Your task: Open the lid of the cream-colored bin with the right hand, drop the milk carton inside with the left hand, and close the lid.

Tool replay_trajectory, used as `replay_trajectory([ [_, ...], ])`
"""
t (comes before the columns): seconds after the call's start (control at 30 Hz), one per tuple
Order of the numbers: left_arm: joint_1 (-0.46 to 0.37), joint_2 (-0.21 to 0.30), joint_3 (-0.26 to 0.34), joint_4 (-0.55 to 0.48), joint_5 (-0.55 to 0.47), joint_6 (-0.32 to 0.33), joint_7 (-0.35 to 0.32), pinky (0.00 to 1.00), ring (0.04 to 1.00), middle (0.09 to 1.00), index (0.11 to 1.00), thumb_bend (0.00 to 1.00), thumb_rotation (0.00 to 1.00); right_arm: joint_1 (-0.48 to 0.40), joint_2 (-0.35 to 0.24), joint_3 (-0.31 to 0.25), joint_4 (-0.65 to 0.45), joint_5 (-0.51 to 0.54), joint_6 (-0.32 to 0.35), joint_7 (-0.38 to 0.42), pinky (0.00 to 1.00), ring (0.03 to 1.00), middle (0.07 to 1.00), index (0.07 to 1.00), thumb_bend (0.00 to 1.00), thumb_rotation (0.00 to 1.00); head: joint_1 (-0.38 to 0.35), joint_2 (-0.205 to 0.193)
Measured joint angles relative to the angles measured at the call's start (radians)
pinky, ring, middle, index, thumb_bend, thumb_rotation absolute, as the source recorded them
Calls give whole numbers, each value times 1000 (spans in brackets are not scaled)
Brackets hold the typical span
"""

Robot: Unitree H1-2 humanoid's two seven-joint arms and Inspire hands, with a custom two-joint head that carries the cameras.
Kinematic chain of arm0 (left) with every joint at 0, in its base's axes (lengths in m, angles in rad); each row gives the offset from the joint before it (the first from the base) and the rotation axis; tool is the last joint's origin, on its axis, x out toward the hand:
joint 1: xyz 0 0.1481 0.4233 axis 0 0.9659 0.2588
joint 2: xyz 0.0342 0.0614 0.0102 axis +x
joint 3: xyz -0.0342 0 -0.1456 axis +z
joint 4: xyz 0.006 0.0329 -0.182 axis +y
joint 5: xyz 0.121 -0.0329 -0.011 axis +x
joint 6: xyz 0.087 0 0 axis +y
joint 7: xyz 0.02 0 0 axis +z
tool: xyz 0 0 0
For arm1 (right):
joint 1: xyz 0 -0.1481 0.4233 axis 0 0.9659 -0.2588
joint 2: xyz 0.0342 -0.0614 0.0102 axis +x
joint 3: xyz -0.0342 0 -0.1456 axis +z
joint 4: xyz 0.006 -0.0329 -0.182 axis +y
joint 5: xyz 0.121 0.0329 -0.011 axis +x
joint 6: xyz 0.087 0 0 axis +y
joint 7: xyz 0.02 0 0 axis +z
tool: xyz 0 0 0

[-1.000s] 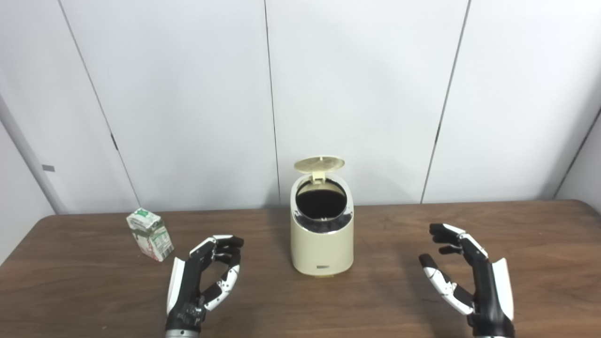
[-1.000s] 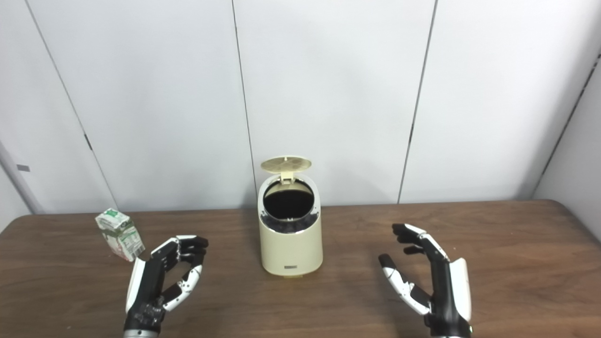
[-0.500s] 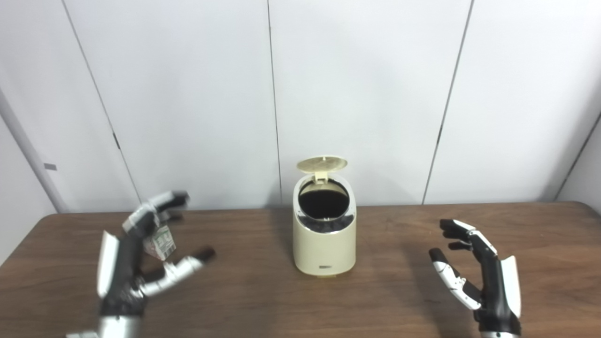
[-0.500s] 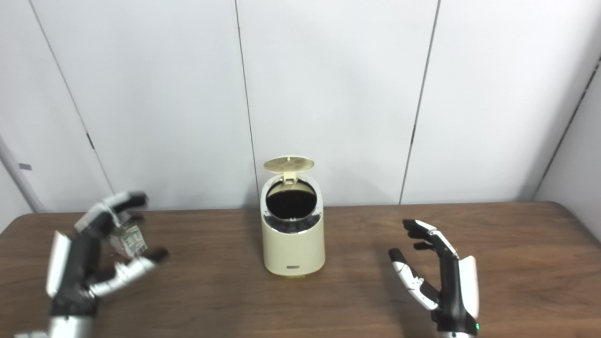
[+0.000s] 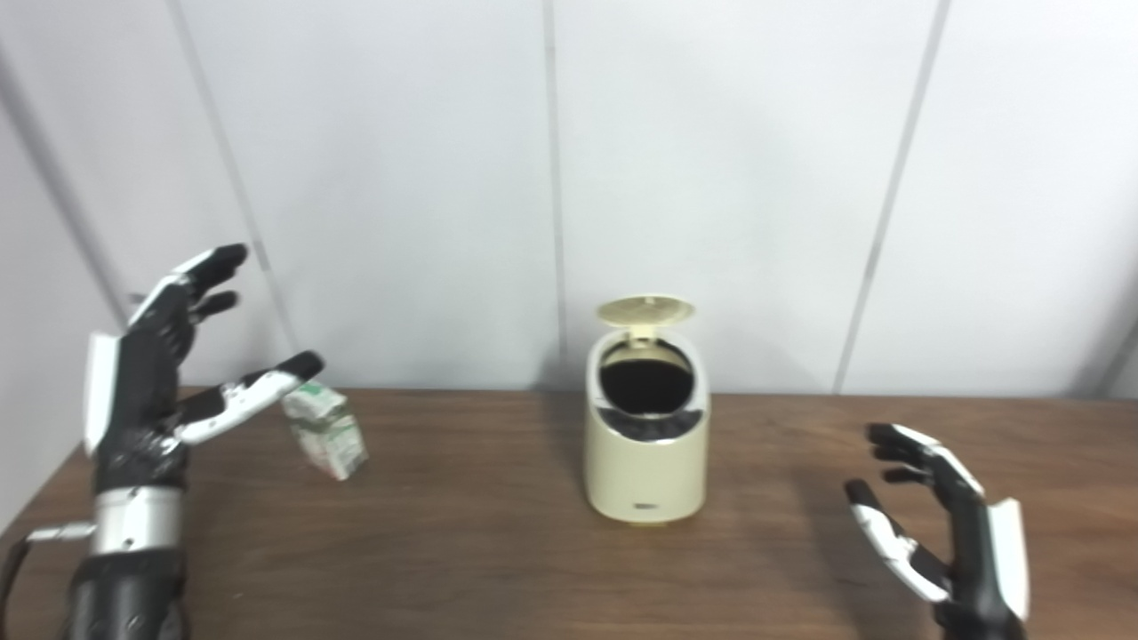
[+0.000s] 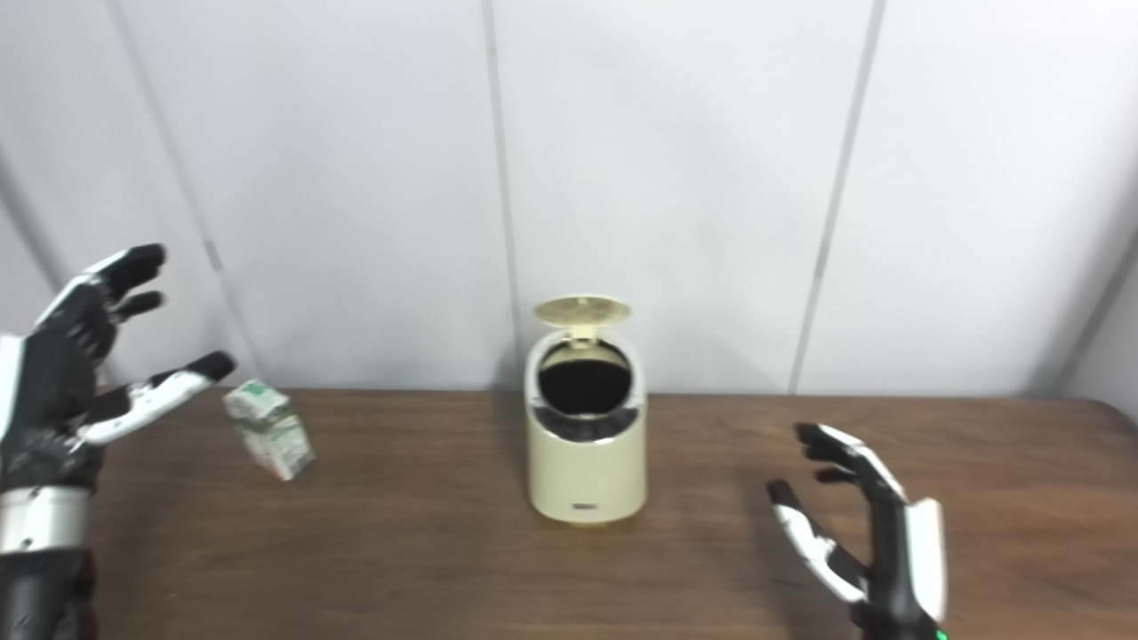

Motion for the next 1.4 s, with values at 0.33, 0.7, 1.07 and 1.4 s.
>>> replay_trajectory([
  [0.33,11,-45,-17,69,79,101,32,768,879,913,913,915,420,-8,-68,-27,44,63,-11,25,551,671,702,688,219,390,261,-17],
  [0.7,23,-73,-48,178,142,153,67,824,912,930,955,931,436,5,-90,-63,42,104,-8,59,261,415,603,684,414,798,307,9],
  [1.07,20,-53,-77,282,116,118,62,836,928,947,973,976,439,19,-101,-99,37,120,3,81,291,473,650,666,533,866,304,31],
  [1.4,5,-23,-108,365,140,78,70,835,925,944,960,1000,486,24,-102,-103,33,120,8,93,349,531,628,661,635,893,301,26],
])
